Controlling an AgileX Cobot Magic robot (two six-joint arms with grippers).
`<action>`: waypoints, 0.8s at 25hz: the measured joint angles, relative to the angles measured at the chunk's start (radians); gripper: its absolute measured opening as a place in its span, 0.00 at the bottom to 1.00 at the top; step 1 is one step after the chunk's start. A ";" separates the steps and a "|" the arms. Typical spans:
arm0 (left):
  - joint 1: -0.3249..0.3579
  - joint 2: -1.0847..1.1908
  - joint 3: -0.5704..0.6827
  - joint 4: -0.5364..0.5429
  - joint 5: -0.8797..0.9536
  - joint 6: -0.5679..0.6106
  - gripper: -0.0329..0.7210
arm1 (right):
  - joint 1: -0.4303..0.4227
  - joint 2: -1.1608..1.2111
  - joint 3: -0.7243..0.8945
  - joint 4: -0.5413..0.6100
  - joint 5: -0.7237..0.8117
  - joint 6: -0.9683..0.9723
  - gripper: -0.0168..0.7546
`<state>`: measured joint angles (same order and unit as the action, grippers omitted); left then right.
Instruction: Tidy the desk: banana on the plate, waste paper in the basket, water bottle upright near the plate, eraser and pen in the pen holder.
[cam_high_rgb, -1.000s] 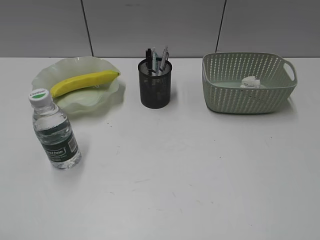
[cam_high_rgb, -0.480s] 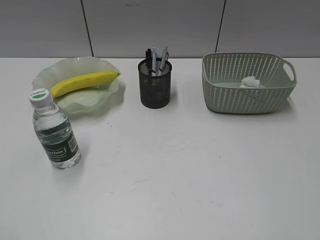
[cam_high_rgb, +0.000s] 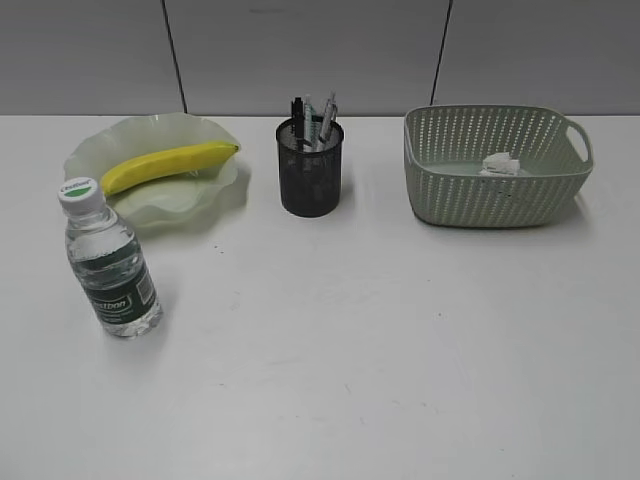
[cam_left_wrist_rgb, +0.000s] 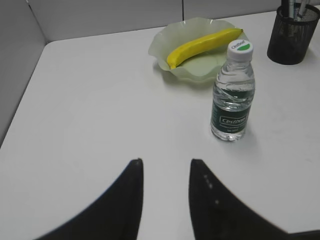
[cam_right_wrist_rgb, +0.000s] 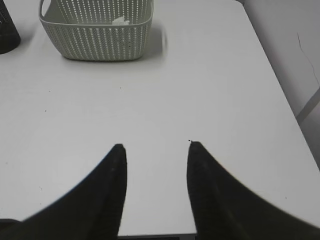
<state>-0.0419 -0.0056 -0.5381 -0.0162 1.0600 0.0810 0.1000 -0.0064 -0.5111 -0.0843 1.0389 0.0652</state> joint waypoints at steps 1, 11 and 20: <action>0.000 0.000 0.000 0.000 0.000 0.000 0.36 | 0.000 -0.001 0.000 0.000 0.000 0.000 0.45; 0.002 0.000 0.000 0.000 0.000 0.000 0.36 | 0.000 -0.001 0.000 0.000 0.000 0.000 0.45; 0.002 0.000 0.000 0.000 0.000 0.000 0.36 | 0.000 -0.001 0.000 0.000 0.000 0.000 0.45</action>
<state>-0.0401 -0.0059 -0.5381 -0.0162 1.0600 0.0810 0.1000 -0.0072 -0.5111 -0.0843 1.0389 0.0652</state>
